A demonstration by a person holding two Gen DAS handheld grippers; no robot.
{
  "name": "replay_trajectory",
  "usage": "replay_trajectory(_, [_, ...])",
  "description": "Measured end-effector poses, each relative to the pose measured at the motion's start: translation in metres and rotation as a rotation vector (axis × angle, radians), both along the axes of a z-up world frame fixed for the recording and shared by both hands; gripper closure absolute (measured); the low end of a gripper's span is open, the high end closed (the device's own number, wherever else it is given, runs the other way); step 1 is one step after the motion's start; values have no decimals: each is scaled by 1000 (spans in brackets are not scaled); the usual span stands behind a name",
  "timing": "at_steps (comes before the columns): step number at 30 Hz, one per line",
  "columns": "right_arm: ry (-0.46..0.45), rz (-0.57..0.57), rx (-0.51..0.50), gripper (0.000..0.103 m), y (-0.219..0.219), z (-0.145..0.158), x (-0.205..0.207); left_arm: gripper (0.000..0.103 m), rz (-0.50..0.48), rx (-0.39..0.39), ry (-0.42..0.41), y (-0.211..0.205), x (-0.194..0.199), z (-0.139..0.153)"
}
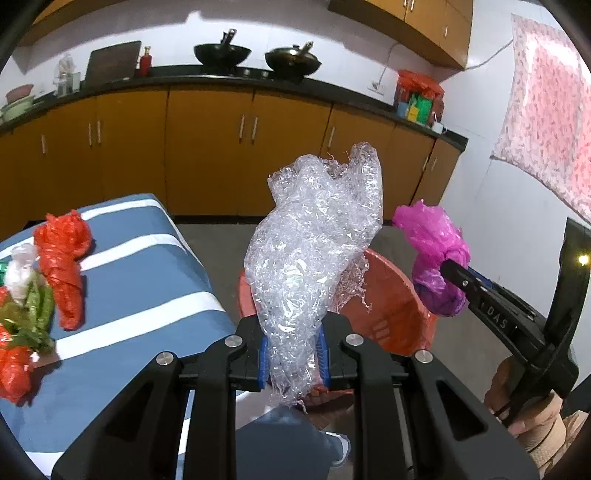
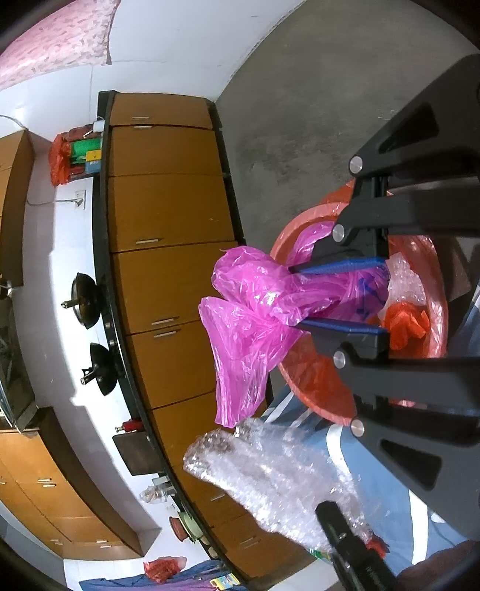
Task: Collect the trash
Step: 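Carry the pink bag and bubble wrap over the orange wastebasket, then open both tools to drop the bags into the wastebasket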
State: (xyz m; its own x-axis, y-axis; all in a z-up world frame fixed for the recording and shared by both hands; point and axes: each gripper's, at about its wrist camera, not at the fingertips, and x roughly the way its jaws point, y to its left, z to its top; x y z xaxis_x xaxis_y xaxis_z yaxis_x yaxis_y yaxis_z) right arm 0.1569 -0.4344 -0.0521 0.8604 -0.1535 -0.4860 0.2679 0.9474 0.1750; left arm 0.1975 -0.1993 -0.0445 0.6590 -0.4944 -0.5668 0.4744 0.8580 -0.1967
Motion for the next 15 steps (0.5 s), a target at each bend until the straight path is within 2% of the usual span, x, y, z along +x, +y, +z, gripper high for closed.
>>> replay_trajectory(15, [40,7,34,79,-13,-23,39,83,-62,61,53,-38,35,-30])
